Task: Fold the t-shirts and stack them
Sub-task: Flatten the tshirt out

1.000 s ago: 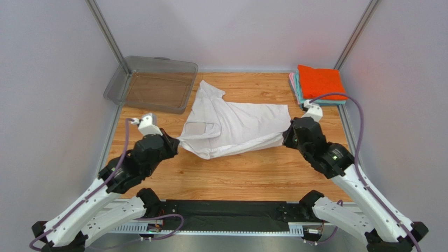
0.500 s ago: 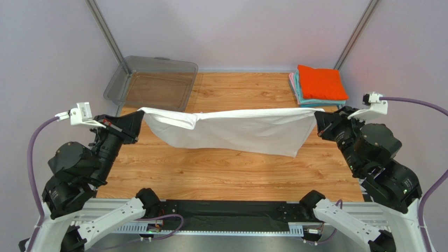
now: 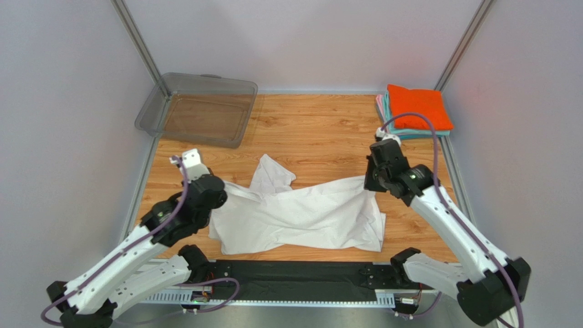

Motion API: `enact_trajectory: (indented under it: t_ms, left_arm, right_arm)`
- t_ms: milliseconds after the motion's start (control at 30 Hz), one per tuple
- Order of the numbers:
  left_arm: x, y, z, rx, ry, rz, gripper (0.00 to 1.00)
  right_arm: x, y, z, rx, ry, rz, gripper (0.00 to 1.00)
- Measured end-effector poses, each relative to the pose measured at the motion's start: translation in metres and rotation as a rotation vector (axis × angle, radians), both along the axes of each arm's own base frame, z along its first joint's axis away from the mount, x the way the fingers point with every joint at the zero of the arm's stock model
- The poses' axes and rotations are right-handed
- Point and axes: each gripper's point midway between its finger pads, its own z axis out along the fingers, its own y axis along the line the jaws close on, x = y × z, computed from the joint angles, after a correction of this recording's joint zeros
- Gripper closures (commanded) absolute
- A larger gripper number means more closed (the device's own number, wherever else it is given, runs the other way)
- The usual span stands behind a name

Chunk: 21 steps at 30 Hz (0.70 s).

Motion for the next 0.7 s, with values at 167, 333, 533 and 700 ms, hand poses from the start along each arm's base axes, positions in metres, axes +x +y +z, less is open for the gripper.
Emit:
enact_trajectory:
  t_ms: [167,333,533,700]
  left_arm:
    - [-0.005,0.006,-0.096,0.139,0.265,0.063,1.0]
    - [-0.013,0.007,-0.131,0.161,0.373,0.076,1.0]
    - [-0.01,0.006,-0.132,0.132,0.377,0.086,1.0]
    - [-0.012,0.008,-0.135,0.121,0.377,0.089,1.0]
  right_arm:
    - [-0.001,0.02,-0.094,0.04,0.316,0.077,1.0]
    - [0.009,0.042,-0.141,0.09,0.452,0.144,0.92]
    - [0.033,0.058,-0.143,0.141,0.399,0.2,0.63]
    - [0.049,0.063,-0.134,0.152,0.331,0.238,0.55]
